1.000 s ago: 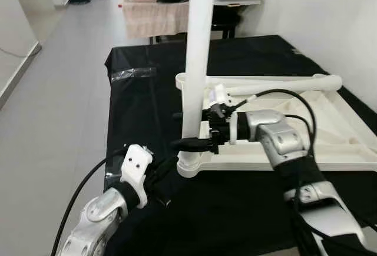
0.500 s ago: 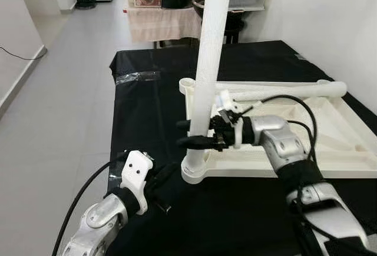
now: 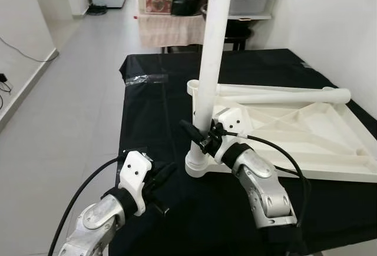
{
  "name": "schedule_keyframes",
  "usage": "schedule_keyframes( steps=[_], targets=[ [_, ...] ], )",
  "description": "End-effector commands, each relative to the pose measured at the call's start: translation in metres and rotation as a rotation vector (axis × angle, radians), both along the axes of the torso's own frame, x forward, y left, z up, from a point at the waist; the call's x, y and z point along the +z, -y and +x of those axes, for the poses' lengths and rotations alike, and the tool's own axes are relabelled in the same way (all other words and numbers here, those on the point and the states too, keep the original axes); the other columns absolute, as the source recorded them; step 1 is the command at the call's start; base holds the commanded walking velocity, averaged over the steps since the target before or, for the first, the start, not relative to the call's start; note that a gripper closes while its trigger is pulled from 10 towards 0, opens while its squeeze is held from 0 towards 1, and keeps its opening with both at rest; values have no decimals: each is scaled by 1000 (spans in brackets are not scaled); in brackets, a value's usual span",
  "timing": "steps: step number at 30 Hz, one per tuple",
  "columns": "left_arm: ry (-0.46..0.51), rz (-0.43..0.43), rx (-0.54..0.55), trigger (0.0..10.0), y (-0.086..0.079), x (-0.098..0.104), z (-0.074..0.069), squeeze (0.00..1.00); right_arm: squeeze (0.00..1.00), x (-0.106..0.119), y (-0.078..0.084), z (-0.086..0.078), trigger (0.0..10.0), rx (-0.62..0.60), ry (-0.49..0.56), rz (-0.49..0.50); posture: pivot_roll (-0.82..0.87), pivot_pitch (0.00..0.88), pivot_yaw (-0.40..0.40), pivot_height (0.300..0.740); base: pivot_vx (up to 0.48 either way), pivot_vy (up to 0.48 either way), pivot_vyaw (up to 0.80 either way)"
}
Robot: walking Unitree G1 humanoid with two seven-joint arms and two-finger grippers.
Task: Building children table
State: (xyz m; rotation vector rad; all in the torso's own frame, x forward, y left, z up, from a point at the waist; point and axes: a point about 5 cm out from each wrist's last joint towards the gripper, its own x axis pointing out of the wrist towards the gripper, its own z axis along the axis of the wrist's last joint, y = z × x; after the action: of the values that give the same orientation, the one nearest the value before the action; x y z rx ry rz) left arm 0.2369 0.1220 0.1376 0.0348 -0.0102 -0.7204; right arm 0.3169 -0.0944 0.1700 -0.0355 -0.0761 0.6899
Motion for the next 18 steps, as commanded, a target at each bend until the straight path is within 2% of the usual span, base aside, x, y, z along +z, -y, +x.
schedule_keyframes(
  steps=[1, 2, 3, 4, 5, 7, 8, 11, 13, 14, 15, 16, 17, 18],
  targets=[
    [-18, 23, -4, 10000, -2, -4, 2, 0, 0, -31, 5, -3, 0, 3, -155, -65, -10, 79, -48, 740, 0, 0, 0],
    [-16, 20, 3, 10000, -2, -4, 2, 0, 0, -30, 5, -3, 4275, 4, -155, -65, -10, 79, -48, 740, 0, 0, 0],
    [-15, 17, 9, 10000, -2, -3, 2, 0, 0, -28, 4, -4, 4275, -11, -155, -61, -10, 79, -48, 740, 0, 0, 0],
    [-14, 15, 13, 10000, -2, -3, 3, 0, 965, -25, 1, -6, 10000, 43, -152, -33, -9, 74, -47, 740, 0, 0, 0],
    [-14, 15, 13, 10000, -2, -3, 3, 0, 965, -25, 1, -6, 10000, 43, -152, -33, -9, 74, -47, 740, 0, 0, 0],
    [-14, 15, 17, 10000, -2, -3, 3, 0, 1000, -18, -3, -10, 10000, 141, -151, 15, -6, 73, -47, 740, 0, 0, 0],
    [-14, 14, 20, 10000, -2, -3, 3, 0, 1000, -14, -5, -11, 10000, 207, -139, 14, -5, 72, -47, 740, 0, 0, 0],
    [-14, 14, 21, 10000, -2, -3, 4, 0, 1000, -11, -5, -12, 10000, 242, -131, 6, -3, 71, -48, 740, 0, 0, 0],
    [-14, 13, 21, 10000, -2, -3, 4, 0, 1000, -2, -6, -13, 10000, 406, -98, -28, -3, 68, -45, 740, 0, 0, 0],
    [-14, 12, 20, 10000, -2, -3, 4, 0, 620, 2, -4, -14, 10000, 514, -79, -73, -3, 68, -45, 740, 0, 0, 0],
    [-14, 12, 19, 10000, -2, -3, 5, 0, 620, 4, -2, -15, 10000, 585, -69, -107, 0, 67, -47, 740, 0, 0, 0],
    [-14, 12, 19, 10000, -2, -3, 5, 0, 620, 4, -2, -15, 10000, 585, -69, -107, 0, 67, -47, 740, 0, 0, 0],
    [-15, 12, 18, 10000, -2, -3, 5, 0, 0, 6, 1, -14, 10000, 630, -62, -137, -1, 68, -46, 740, 0, 0, 0],
    [-15, 12, 18, 10000, -2, -3, 5, 0, 0, 6, 1, -14, 10000, 630, -62, -137, -1, 68, -46, 740, 0, 0, 0]
  ],
)
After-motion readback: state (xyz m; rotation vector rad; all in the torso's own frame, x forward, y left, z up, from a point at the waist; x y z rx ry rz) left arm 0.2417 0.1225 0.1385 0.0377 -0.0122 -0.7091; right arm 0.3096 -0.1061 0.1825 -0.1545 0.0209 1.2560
